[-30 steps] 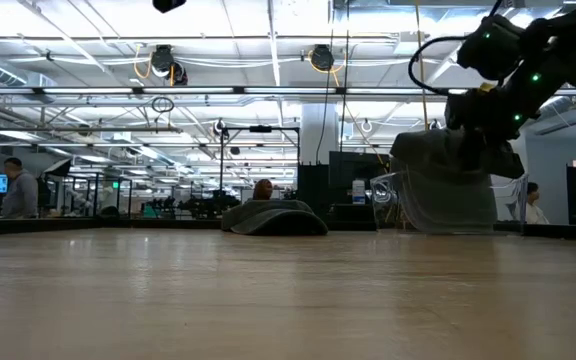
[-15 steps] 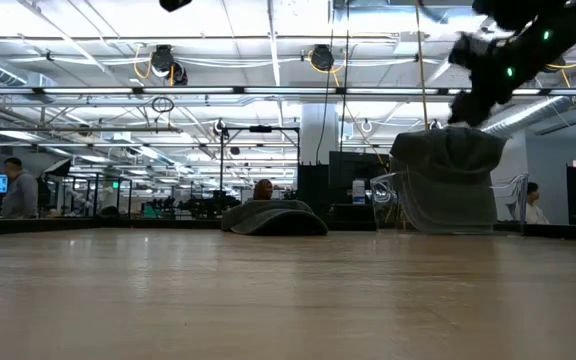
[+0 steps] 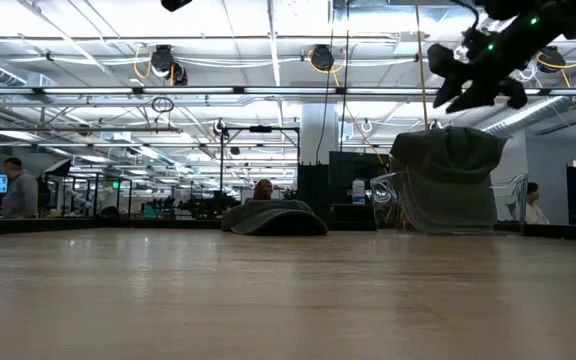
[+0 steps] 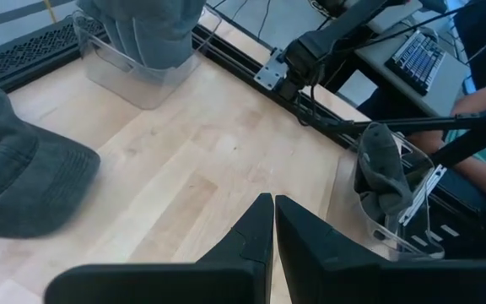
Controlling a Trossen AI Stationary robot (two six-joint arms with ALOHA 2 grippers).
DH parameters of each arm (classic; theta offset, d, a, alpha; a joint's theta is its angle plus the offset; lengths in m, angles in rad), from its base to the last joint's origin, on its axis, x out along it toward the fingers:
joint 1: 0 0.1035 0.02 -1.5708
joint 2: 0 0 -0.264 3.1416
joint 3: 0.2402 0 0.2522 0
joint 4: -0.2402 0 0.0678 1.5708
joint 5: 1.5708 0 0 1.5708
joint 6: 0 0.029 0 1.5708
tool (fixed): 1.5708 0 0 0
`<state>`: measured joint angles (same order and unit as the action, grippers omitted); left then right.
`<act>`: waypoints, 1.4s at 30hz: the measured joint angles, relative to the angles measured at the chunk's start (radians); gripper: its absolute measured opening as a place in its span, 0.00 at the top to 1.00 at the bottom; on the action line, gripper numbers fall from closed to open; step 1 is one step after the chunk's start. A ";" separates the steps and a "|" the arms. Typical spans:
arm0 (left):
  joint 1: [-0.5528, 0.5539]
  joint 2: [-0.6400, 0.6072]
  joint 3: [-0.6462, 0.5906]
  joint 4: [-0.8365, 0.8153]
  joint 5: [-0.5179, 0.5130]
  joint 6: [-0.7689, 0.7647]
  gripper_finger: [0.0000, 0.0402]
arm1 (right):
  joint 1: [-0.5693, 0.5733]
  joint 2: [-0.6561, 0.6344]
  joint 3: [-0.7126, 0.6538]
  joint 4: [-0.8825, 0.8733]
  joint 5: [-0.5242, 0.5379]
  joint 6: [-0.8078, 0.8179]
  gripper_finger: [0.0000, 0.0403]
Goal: Pick & Place hat
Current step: Put the gray cap into the top transparent bin
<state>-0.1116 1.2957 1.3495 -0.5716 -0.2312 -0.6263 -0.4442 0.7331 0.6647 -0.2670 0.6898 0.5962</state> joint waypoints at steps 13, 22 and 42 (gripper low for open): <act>-0.002 0.000 0.000 -0.009 0.058 0.064 0.94 | -0.243 0.296 -0.002 0.077 -0.297 0.127 0.71; -0.002 0.000 0.000 -0.008 0.059 0.048 0.94 | -0.251 0.374 -0.002 0.201 -0.329 0.040 0.71; -0.002 0.000 0.000 -0.008 0.070 0.046 0.94 | -0.248 -0.093 -0.002 -0.062 -0.318 0.039 0.69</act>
<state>-0.1135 1.2957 1.3491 -0.5797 -0.1610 -0.5808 -0.6926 0.6401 0.6628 -0.3290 0.3716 0.6357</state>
